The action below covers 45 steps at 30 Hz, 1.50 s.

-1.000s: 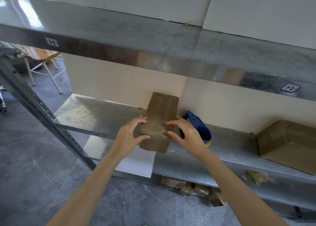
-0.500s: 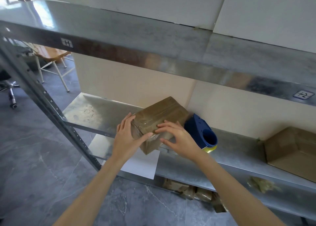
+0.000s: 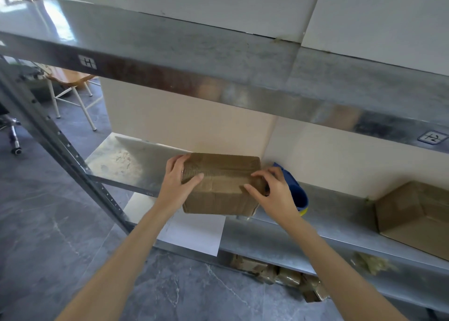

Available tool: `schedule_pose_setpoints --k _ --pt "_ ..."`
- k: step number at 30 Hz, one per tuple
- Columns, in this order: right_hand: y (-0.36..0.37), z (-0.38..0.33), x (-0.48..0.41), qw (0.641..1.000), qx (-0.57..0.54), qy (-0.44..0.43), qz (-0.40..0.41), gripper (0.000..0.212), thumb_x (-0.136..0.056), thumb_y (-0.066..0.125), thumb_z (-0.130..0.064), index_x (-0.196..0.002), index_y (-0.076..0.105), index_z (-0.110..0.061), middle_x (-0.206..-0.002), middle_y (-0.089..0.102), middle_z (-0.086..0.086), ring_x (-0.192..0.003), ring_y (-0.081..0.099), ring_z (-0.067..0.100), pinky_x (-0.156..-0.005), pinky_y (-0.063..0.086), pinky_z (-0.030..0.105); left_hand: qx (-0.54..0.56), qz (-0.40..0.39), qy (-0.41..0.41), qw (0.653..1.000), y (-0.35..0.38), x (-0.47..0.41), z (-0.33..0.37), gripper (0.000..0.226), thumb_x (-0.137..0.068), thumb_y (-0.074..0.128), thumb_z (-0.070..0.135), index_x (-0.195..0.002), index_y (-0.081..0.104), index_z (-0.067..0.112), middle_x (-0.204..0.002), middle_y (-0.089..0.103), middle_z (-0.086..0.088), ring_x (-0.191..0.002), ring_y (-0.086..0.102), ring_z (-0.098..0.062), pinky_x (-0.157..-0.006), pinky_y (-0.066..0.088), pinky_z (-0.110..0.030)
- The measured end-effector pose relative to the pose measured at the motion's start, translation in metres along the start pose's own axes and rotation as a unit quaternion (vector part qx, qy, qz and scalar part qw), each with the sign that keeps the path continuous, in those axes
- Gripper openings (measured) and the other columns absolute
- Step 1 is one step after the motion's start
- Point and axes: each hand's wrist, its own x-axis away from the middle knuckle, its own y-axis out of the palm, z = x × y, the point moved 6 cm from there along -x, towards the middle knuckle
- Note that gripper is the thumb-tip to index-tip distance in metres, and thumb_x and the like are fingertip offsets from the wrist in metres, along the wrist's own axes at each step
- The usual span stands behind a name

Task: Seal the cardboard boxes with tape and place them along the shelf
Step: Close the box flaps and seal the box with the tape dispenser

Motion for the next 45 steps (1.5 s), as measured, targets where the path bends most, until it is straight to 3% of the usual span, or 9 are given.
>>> schedule_pose_setpoints --k 3,5,8,10,12,28,34,38,45 --pt "-0.007 -0.002 0.000 0.997 0.055 0.014 0.055 0.032 -0.087 0.065 -0.051 -0.102 0.061 -0.022 -0.101 0.050 -0.007 -0.071 0.054 0.008 -0.060 0.047 0.021 -0.040 0.020 -0.006 0.999 0.016 -0.011 0.005 0.060 -0.090 0.063 0.050 -0.141 0.041 0.026 -0.139 0.027 0.010 -0.115 0.042 -0.002 -0.096 0.038 -0.020" --pt "-0.011 -0.007 -0.006 0.992 0.093 0.019 0.087 0.034 -0.087 0.063 -0.053 -0.103 0.060 -0.022 -0.101 0.052 -0.007 -0.083 0.056 0.012 -0.055 0.048 0.027 -0.078 0.029 0.012 0.996 0.024 -0.016 0.010 0.062 -0.090 0.062 0.053 -0.141 0.041 0.025 -0.143 0.026 0.006 -0.126 0.042 -0.014 -0.101 0.044 -0.032" --pt "0.000 -0.008 -0.016 0.996 0.073 -0.008 0.054 0.042 -0.089 0.062 -0.049 -0.121 0.057 -0.021 -0.128 0.050 -0.002 -0.121 0.047 0.020 -0.086 0.052 0.035 -0.128 0.022 0.065 0.989 0.031 -0.020 0.015 0.063 -0.091 0.061 0.052 -0.143 0.040 0.023 -0.155 0.023 0.007 -0.137 0.037 -0.017 -0.098 0.048 -0.039" --pt "0.013 -0.003 -0.019 0.999 0.034 -0.008 -0.004 0.050 -0.092 0.060 -0.049 -0.134 0.050 -0.024 -0.148 0.039 -0.002 -0.141 0.029 0.019 -0.112 0.033 0.034 -0.140 0.004 0.071 0.988 0.033 -0.021 0.013 0.065 -0.091 0.059 0.053 -0.146 0.038 0.025 -0.160 0.023 0.013 -0.141 0.036 -0.015 -0.100 0.046 -0.039" --pt "0.021 0.002 -0.020 1.000 0.003 0.008 -0.022 0.052 -0.093 0.058 -0.049 -0.138 0.047 -0.027 -0.155 0.032 -0.006 -0.148 0.014 0.015 -0.116 0.018 0.030 -0.127 -0.001 0.066 0.990 0.034 -0.022 0.011 0.063 -0.092 0.057 0.052 -0.146 0.040 0.026 -0.158 0.027 0.016 -0.138 0.041 -0.012 -0.103 0.043 -0.038" --pt "0.027 0.012 -0.028 0.999 -0.019 0.031 -0.032 0.051 -0.091 0.057 -0.055 -0.137 0.048 -0.035 -0.149 0.033 -0.013 -0.147 0.010 0.009 -0.118 0.017 0.032 -0.066 -0.050 0.093 0.992 0.030 -0.010 0.018 0.070 -0.080 0.076 0.049 -0.139 0.044 0.027 -0.155 0.023 0.014 -0.141 0.029 -0.010 -0.113 0.035 -0.033" --pt "0.017 0.005 -0.022 0.998 -0.031 0.033 -0.052 0.045 -0.093 0.061 -0.042 -0.135 0.052 -0.029 -0.143 0.039 -0.007 -0.142 0.026 0.017 -0.117 0.025 0.034 -0.096 -0.006 0.086 0.992 0.015 -0.006 0.016 0.077 -0.071 0.068 0.067 -0.134 0.052 0.026 -0.145 0.043 0.012 -0.133 0.041 -0.011 -0.106 0.045 -0.039" --pt "0.004 0.006 -0.008 0.994 -0.081 0.030 -0.073 0.036 -0.094 0.063 -0.029 -0.130 0.057 -0.026 -0.131 0.045 -0.006 -0.119 0.046 0.005 -0.102 0.041 0.023 -0.124 0.053 0.066 0.989 0.000 -0.014 0.013 0.069 -0.076 0.070 0.061 -0.130 0.056 0.020 -0.136 0.051 0.004 -0.127 0.048 -0.018 -0.098 0.051 -0.043" --pt "0.002 0.006 0.013 0.991 -0.105 0.009 -0.079 0.046 -0.088 0.070 -0.034 -0.131 0.057 -0.024 -0.134 0.043 -0.007 -0.124 0.041 0.000 -0.106 0.040 0.022 -0.057 0.098 0.028 0.993 0.014 -0.007 0.008 0.044 -0.082 0.078 0.039 -0.114 0.050 0.026 -0.118 0.045 0.003 -0.100 0.057 -0.015 -0.082 0.054 -0.031"
